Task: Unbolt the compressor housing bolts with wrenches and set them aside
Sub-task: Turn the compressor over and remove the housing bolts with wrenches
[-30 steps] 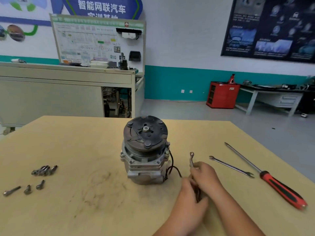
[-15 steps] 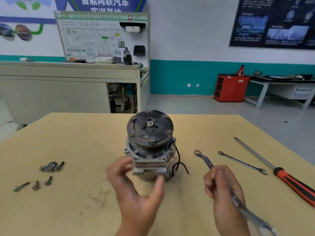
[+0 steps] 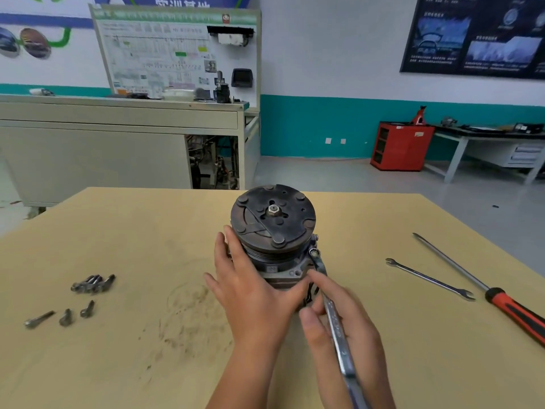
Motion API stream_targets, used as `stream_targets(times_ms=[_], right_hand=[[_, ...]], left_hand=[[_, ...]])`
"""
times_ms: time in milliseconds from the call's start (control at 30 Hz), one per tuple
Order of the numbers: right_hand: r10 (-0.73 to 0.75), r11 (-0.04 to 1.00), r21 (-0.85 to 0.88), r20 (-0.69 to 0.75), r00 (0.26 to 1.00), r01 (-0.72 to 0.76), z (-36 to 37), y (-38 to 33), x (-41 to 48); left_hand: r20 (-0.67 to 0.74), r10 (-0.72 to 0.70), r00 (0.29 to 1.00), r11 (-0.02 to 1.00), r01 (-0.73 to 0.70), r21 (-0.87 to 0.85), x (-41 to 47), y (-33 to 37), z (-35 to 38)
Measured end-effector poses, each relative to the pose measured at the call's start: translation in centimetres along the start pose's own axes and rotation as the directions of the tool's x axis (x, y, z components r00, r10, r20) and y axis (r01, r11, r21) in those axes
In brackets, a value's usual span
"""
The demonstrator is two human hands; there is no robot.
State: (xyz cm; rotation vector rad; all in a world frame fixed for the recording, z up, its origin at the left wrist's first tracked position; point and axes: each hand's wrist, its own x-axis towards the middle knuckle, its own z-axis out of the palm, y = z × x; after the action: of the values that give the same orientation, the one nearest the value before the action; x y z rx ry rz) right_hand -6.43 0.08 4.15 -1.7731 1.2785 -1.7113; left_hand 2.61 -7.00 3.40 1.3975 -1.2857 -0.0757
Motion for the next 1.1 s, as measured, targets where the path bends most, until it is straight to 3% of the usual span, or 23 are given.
stream_targets(times_ms=[100,300,400,467,533,600,667,700,733,800,967,1033,1100], right_hand=[[-0.167,0.962,-0.228,-0.042,0.985,0.154,-0.3,0.1,0.5],[-0.268,0.963,-0.045,-0.027,0.963,0.267,0.0,0.7,1.6],[-0.372,0.928,-0.018,-0.03,0.928,0.371,0.7,0.6,1.3],[-0.381,0.917,0.1,-0.059,0.923,0.385,1.2,0.3,1.0],[-0.327,0.896,0.294,-0.067,0.943,0.331,1.1,-0.1,1.2],[-0.242,0.816,0.547,0.028,0.97,0.188,-0.1,-0.2,2.8],[0.006,0.635,0.74,0.282,0.959,-0.222,-1.6,-0.5,6.2],[0.121,0.583,0.712,0.401,0.908,-0.392,-2.1,-0.4,8.2],[0.198,0.603,0.634,0.47,0.86,-0.485,-2.4,-0.4,10.0],[0.195,0.717,0.505,0.516,0.834,-0.48,-3.2,-0.3,12.1],[0.177,0.925,0.253,0.374,0.911,-0.284,-5.9,-0.7,9.0],[0.243,0.915,0.254,0.277,0.93,-0.315,-6.5,-0.5,6.3],[0.332,0.81,0.437,0.206,0.921,-0.39,-6.0,-0.8,3.7]], left_hand=[[0.009,-0.017,1.0,1.0,0.017,-0.005,0.1,-0.1,-0.2],[-0.017,0.028,0.999,0.999,-0.029,-0.038,0.6,-0.6,-0.5],[0.073,0.075,0.995,0.991,-0.067,-0.117,1.6,-2.0,-1.0],[0.155,0.15,0.976,0.974,-0.119,-0.193,2.7,-3.3,-1.4],[0.25,0.214,0.944,0.939,-0.129,-0.317,3.9,-4.3,-1.7],[0.313,0.277,0.908,0.895,-0.125,-0.428,4.8,-5.1,-1.8],[0.338,0.322,0.884,0.872,-0.139,-0.469,5.2,-5.6,-1.8],[0.339,0.335,0.879,0.868,-0.148,-0.474,5.2,-5.7,-1.7],[0.335,0.341,0.878,0.864,-0.152,-0.48,5.2,-5.9,-1.6],[0.319,0.33,0.889,0.857,-0.141,-0.495,4.9,-6.2,-1.3],[0.27,0.26,0.927,0.863,-0.098,-0.496,4.6,-6.5,-1.0],[0.243,0.247,0.938,0.881,-0.114,-0.458,4.2,-6.5,-0.9],[0.196,0.255,0.947,0.895,-0.155,-0.417,3.6,-6.2,-0.6]])
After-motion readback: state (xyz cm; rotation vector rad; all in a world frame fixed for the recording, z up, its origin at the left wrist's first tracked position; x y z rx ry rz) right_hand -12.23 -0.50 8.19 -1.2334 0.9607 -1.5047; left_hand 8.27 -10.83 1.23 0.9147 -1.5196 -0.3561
